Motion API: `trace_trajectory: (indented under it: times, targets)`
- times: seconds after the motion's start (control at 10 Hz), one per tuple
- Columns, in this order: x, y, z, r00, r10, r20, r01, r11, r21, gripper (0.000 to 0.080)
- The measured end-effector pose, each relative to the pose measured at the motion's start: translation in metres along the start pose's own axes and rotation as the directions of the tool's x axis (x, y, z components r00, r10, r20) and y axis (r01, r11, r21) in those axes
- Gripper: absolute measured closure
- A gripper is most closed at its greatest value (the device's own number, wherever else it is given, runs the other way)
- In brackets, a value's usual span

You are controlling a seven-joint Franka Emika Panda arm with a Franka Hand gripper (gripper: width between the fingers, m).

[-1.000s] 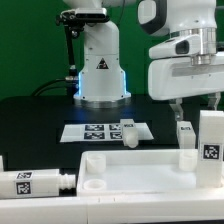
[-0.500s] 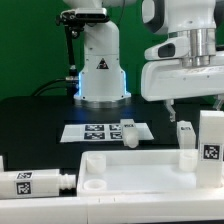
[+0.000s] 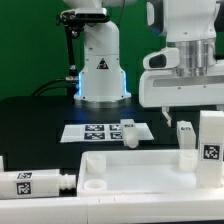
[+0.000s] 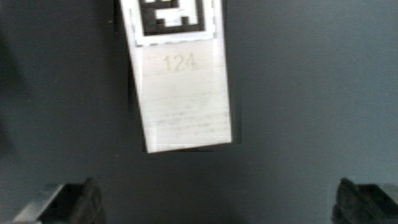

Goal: Assemble desk

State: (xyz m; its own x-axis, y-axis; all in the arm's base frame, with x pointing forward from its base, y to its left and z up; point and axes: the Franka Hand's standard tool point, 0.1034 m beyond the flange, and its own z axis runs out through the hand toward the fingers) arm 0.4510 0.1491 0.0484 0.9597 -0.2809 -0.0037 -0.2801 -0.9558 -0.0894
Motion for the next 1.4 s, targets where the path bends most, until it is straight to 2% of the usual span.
trace_trajectory:
  times: [0.1, 0.2, 0.3, 0.4, 0.7, 0.8, 0.9, 1.1, 1.2, 1.3, 1.4]
  targets:
    - [-0.003, 0.003, 0.001, 0.998, -0.048, 0.043, 0.049, 0.999, -0.012, 0.015]
    - [0.0, 0.003, 0.0, 0.98, -0.153, 0.127, 0.156, 0.988, -0.013, 0.015]
    - [0.012, 0.002, 0.002, 0.963, -0.212, 0.167, 0.215, 0.977, 0.0, 0.015]
    - [0.013, 0.003, 0.004, 0.943, -0.237, 0.233, 0.242, 0.97, 0.009, 0.015]
    - [0.01, 0.004, 0.005, 0.894, -0.212, 0.395, 0.225, 0.974, 0.012, 0.015]
    - [-0.003, 0.006, 0.006, 0.846, -0.176, 0.503, 0.203, 0.979, 0.0, 0.015]
    - [-0.009, 0.005, 0.007, 0.789, -0.152, 0.595, 0.196, 0.981, -0.009, 0.015]
    - [-0.014, 0.01, 0.01, 0.728, -0.131, 0.673, 0.192, 0.981, -0.016, 0.015]
    - [-0.018, 0.013, 0.01, 0.669, -0.115, 0.734, 0.189, 0.982, -0.018, 0.015]
    - [-0.015, 0.013, 0.013, 0.636, -0.107, 0.764, 0.187, 0.982, -0.019, 0.015]
    - [-0.014, 0.013, 0.016, 0.637, -0.1, 0.764, 0.181, 0.983, -0.022, 0.015]
